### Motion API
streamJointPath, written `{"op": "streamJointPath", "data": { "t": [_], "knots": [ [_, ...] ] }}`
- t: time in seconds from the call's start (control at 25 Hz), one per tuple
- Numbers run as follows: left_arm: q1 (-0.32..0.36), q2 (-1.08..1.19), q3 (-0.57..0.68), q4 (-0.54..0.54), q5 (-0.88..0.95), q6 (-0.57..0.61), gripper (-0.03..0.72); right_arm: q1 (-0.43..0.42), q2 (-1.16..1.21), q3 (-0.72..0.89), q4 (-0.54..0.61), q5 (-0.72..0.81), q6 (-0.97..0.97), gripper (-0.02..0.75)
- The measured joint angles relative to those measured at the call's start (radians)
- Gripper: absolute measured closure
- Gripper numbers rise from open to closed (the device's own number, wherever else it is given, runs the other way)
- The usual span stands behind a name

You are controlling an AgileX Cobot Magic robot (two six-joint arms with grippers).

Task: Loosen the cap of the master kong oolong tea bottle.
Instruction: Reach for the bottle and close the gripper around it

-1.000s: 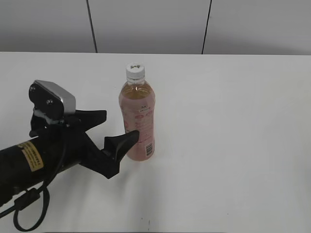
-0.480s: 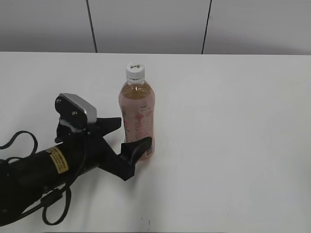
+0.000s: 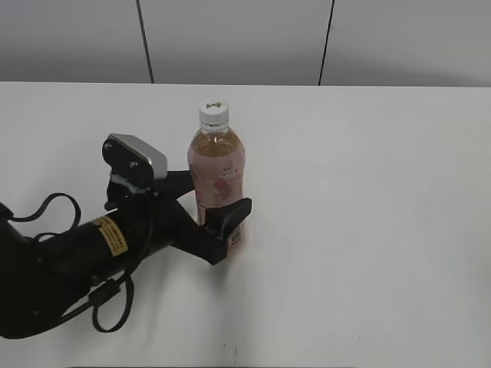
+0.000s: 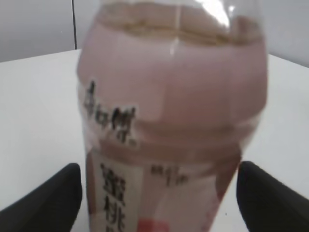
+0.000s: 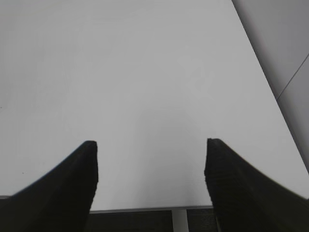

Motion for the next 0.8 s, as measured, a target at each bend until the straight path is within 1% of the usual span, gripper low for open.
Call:
{"op": "streamJointPath", "data": {
  "t": [0.16, 0.56, 0.8],
  "knots": [
    [0.0, 0.022, -0.047, 0.01, -0.001, 0.0, 0.097, 0.0, 0.0, 0.0, 0.0, 0.0, 0.0, 0.213],
    [0.0, 0.022, -0.055, 0.013, -0.001, 0.0, 0.099, 0.0, 0.0, 0.0, 0.0, 0.0, 0.002, 0.213],
    [0.0, 0.022, -0.056, -0.004, -0.001, 0.0, 0.101, 0.0, 0.0, 0.0, 0.0, 0.0, 0.002, 0.24]
  ]
}}
